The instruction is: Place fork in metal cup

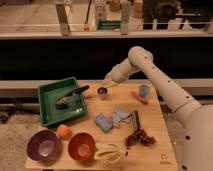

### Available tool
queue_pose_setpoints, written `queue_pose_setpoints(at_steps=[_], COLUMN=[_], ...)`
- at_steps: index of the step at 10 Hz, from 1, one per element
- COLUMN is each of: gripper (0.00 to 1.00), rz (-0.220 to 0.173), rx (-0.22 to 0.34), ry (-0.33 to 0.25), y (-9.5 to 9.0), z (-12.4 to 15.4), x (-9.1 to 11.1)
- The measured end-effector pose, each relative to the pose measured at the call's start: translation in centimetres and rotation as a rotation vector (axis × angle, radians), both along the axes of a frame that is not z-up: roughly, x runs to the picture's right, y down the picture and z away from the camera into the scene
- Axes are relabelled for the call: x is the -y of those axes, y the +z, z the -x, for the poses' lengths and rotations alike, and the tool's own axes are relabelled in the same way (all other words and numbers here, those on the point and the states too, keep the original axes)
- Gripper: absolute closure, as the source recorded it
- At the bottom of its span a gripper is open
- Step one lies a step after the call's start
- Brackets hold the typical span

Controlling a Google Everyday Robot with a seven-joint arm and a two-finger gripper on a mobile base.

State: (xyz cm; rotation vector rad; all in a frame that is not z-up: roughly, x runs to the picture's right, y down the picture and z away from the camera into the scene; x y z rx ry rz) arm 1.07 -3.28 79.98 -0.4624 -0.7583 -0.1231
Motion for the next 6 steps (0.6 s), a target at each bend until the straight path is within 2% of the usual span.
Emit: queue_pose_setpoints(at_steps=[2,6], gripper=[1.0,1.0], rz=[0.021,0.06], rx=[0.002,0.007], ry=[-0.012,-0.018], y=[-0.1,1.4], z=[0.0,0.4], x=[-0.5,-1.7])
